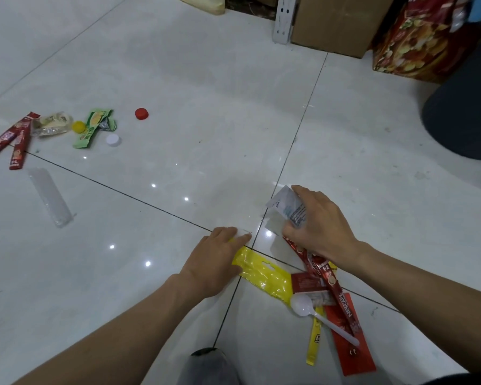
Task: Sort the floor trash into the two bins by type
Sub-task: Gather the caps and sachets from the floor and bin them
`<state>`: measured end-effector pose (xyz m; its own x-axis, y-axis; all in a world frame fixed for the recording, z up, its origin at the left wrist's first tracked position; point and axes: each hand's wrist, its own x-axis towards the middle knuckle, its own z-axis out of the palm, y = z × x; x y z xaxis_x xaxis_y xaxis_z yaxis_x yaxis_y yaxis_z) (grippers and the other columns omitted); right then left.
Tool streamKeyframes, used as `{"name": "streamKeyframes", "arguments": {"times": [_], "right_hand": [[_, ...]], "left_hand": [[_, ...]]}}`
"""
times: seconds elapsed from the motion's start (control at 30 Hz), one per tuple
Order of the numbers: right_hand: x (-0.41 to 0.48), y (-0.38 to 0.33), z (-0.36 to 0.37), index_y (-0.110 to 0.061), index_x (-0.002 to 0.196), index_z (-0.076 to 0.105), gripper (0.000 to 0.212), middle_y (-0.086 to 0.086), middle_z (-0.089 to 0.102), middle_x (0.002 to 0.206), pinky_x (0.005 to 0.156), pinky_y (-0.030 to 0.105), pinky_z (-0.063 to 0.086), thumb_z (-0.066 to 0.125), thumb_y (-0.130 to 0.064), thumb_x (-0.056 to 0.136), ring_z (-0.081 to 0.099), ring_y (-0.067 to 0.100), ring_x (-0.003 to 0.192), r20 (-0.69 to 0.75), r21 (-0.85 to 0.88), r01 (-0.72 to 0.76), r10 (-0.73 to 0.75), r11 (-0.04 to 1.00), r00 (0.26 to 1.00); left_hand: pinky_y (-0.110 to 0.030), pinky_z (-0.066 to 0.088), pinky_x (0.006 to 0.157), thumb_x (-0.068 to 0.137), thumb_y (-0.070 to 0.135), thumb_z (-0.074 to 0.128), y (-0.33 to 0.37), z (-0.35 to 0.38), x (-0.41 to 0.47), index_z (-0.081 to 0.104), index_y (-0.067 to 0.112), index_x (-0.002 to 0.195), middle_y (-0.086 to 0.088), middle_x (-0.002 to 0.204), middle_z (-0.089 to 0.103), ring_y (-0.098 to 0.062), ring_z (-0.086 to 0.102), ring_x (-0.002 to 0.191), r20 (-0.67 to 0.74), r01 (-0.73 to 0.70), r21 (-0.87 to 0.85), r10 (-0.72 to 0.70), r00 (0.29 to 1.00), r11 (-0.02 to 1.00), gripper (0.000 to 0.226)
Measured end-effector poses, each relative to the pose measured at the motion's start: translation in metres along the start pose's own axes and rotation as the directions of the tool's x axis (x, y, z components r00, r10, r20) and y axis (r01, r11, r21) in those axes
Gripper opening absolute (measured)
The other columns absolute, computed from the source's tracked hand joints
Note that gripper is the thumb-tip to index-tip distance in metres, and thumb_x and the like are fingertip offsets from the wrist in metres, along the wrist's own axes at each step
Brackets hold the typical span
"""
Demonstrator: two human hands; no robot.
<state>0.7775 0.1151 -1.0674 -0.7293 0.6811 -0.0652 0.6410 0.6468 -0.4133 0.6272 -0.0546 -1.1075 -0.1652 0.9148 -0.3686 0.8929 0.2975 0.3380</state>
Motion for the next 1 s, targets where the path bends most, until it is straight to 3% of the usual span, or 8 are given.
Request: {"name": "streamKeyframes", "arguments": {"times": [0.2, 0.3, 0.47, 0.57, 0.63, 0.7, 0.77, 1.0], "right_hand": [[-0.002, 0.005, -0.005, -0.012, 0.146, 0.037, 0.075, 0.011, 0.054, 0.134, 0.096, 0.033, 0.039, 0.071, -0.029, 0.081, 0.047, 0.026, 0.122, -0.039, 0.032, 0.004, -0.003, 0.999, 0.999], [-0.003, 0.009, -0.007, -0.013, 0.146, 0.037, 0.076, 0.011, 0.054, 0.132, 0.096, 0.033, 0.04, 0.072, -0.03, 0.08, 0.047, 0.025, 0.122, -0.039, 0.044, -0.005, 0.006, 0.999, 0.999], [0.002, 0.018, -0.018, -0.009, 0.143, 0.042, 0.076, 0.012, 0.059, 0.124, 0.087, 0.03, 0.041, 0.074, -0.025, 0.076, 0.053, 0.028, 0.112, -0.117, 0.056, -0.011, 0.017, 0.998, 0.993], [0.006, 0.025, -0.032, -0.009, 0.142, 0.043, 0.076, 0.01, 0.059, 0.124, 0.088, 0.031, 0.042, 0.074, -0.026, 0.075, 0.053, 0.027, 0.111, -0.183, 0.055, -0.025, 0.035, 0.998, 0.983], [0.008, 0.029, -0.042, -0.01, 0.142, 0.042, 0.076, 0.009, 0.059, 0.125, 0.089, 0.029, 0.04, 0.074, -0.025, 0.075, 0.052, 0.026, 0.112, -0.215, 0.066, -0.043, 0.056, 0.997, 0.975], [0.008, 0.034, -0.053, -0.01, 0.142, 0.043, 0.075, 0.007, 0.059, 0.126, 0.088, 0.027, 0.039, 0.073, -0.025, 0.075, 0.052, 0.025, 0.112, -0.247, 0.073, -0.052, 0.068, 0.996, 0.967], [0.006, 0.042, -0.067, -0.013, 0.142, 0.044, 0.074, 0.005, 0.059, 0.125, 0.085, 0.025, 0.038, 0.071, -0.027, 0.075, 0.052, 0.023, 0.111, -0.281, 0.078, -0.068, 0.087, 0.995, 0.956], [-0.006, 0.089, -0.127, -0.018, 0.143, 0.042, 0.077, 0.0, 0.055, 0.13, 0.085, 0.026, 0.042, 0.073, -0.029, 0.074, 0.051, 0.018, 0.113, -0.378, 0.114, -0.102, 0.138, 0.988, 0.915]], "left_hand": [[-0.028, 0.039, 0.093, 0.081, 0.015, 0.072, 0.004, 0.003, 0.008, 0.045, 0.024, 0.139, -0.004, 0.118, 0.043, -0.02, 0.039, 0.113, 0.02, 0.042, -0.177, -0.039, 0.999, 0.983, 0.064], [-0.024, 0.038, 0.08, 0.082, 0.006, 0.067, 0.002, 0.002, 0.01, 0.06, 0.018, 0.122, -0.007, 0.108, 0.051, -0.024, 0.051, 0.106, 0.016, 0.091, -0.282, -0.09, 0.996, 0.955, 0.042], [-0.023, 0.035, 0.072, 0.084, 0.005, 0.066, -0.002, -0.005, 0.012, 0.067, 0.015, 0.1, -0.001, 0.094, 0.063, -0.02, 0.057, 0.09, -0.21, 0.057, -0.479, -0.178, 0.961, 0.876, 0.018], [-0.032, 0.05, 0.073, 0.083, 0.006, 0.069, 0.004, -0.017, 0.018, 0.066, 0.021, 0.091, 0.006, 0.087, 0.064, -0.02, 0.06, 0.083, -0.263, 0.073, -0.614, -0.292, 0.919, 0.786, 0.017], [-0.032, 0.055, 0.065, 0.085, 0.006, 0.068, 0.015, -0.03, 0.024, 0.066, 0.022, 0.09, 0.002, 0.088, 0.064, -0.023, 0.062, 0.078, -0.285, 0.061, -0.688, -0.346, 0.894, 0.723, 0.017], [-0.018, 0.05, 0.053, 0.086, 0.003, 0.067, 0.026, -0.042, 0.031, 0.066, 0.019, 0.091, -0.005, 0.093, 0.064, -0.024, 0.063, 0.071, -0.3, 0.033, -0.754, -0.389, 0.871, 0.656, 0.017], [-0.012, 0.046, 0.048, 0.086, 0.001, 0.066, 0.038, -0.053, 0.039, 0.066, 0.018, 0.092, -0.008, 0.095, 0.064, -0.025, 0.063, 0.067, -0.322, 0.007, -0.793, -0.429, 0.844, 0.609, 0.018], [-0.02, 0.049, 0.05, 0.085, 0.0, 0.067, 0.096, -0.086, 0.071, 0.066, 0.023, 0.086, -0.006, 0.086, 0.067, -0.02, 0.063, 0.054, -0.385, -0.102, -0.832, -0.435, 0.814, 0.546, 0.023]]}}
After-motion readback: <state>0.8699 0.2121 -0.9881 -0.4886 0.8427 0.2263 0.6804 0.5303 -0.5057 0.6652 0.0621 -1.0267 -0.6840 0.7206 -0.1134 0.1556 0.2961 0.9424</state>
